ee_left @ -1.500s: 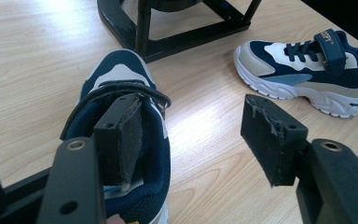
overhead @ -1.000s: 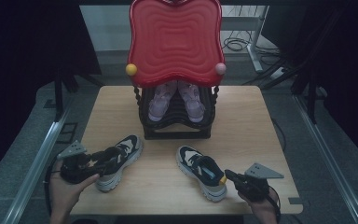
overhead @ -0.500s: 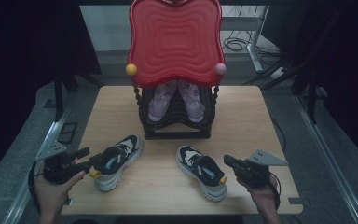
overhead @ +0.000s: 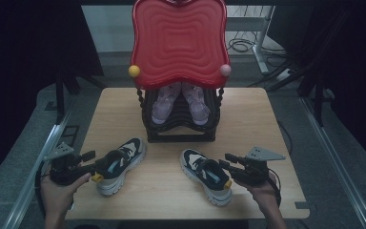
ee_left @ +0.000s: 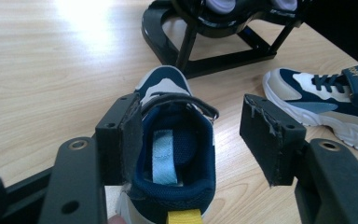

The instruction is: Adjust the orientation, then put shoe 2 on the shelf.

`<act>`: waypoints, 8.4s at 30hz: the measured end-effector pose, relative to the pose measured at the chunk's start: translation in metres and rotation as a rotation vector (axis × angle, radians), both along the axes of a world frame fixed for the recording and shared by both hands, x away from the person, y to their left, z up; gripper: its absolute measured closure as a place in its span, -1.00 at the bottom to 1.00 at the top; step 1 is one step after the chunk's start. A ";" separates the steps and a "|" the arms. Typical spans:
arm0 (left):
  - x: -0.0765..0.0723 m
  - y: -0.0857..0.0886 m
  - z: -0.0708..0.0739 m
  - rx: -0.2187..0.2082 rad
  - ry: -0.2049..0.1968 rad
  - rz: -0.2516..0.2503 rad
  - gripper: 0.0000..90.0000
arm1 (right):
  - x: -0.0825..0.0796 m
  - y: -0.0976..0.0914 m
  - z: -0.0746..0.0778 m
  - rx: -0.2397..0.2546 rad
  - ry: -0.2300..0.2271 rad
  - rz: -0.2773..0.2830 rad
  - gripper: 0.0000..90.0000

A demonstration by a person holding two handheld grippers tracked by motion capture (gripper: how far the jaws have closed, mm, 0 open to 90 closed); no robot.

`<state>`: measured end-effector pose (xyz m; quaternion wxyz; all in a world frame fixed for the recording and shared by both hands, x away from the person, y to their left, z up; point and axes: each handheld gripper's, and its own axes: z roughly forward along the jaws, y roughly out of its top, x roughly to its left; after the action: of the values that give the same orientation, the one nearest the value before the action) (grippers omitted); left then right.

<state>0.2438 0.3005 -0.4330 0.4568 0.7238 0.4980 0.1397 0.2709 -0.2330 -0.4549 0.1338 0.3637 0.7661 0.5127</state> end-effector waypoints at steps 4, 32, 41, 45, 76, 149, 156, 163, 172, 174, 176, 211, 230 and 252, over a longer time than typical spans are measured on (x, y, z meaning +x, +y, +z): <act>0.007 -0.001 -0.002 0.002 0.018 -0.018 -0.13 | 0.003 0.001 0.002 -0.003 0.005 0.006 0.24; 0.053 0.013 -0.043 0.038 0.146 -0.122 0.14 | 0.005 -0.003 -0.003 -0.022 0.021 -0.013 0.11; 0.063 0.006 -0.047 0.108 0.189 -0.124 0.45 | 0.006 -0.005 -0.003 -0.020 0.023 -0.024 0.10; 0.063 0.005 -0.047 0.124 0.196 -0.125 0.53 | 0.009 -0.002 -0.006 -0.026 0.034 -0.012 0.08; 0.060 0.003 -0.049 0.129 0.181 -0.099 0.62 | 0.038 0.021 -0.022 -0.119 0.190 0.135 0.30; 0.011 0.024 -0.024 -0.083 -0.017 0.052 0.64 | -0.006 -0.065 -0.020 0.166 0.070 -0.240 0.62; 0.007 0.025 -0.014 -0.098 -0.050 0.056 0.63 | -0.006 -0.072 -0.014 0.187 0.026 -0.279 0.62; 0.003 0.025 -0.012 -0.111 -0.081 0.070 0.63 | -0.004 -0.081 -0.009 0.235 0.006 -0.319 0.63; 0.004 0.023 -0.004 -0.130 -0.105 0.091 0.63 | 0.008 -0.083 0.005 0.270 -0.036 -0.351 0.63; 0.007 0.023 -0.001 -0.135 -0.116 0.096 0.63 | 0.013 -0.083 0.007 0.273 -0.048 -0.359 0.63; 0.010 0.023 0.001 -0.143 -0.126 0.101 0.63 | 0.017 -0.082 0.008 0.277 -0.055 -0.367 0.63; 0.049 0.029 0.051 -0.227 -0.235 0.149 0.62 | 0.045 -0.078 0.067 0.351 -0.143 -0.400 0.62; 0.058 0.031 0.069 -0.255 -0.273 0.172 0.62 | 0.056 -0.080 0.082 0.373 -0.159 -0.408 0.62; 0.070 0.030 0.096 -0.288 -0.315 0.169 0.61 | 0.062 -0.082 0.114 0.398 -0.204 -0.412 0.62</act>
<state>0.3138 0.3308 -0.3371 0.6142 0.5762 0.4940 0.2162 0.3328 -0.3154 -0.3412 0.2372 0.4770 0.5432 0.6489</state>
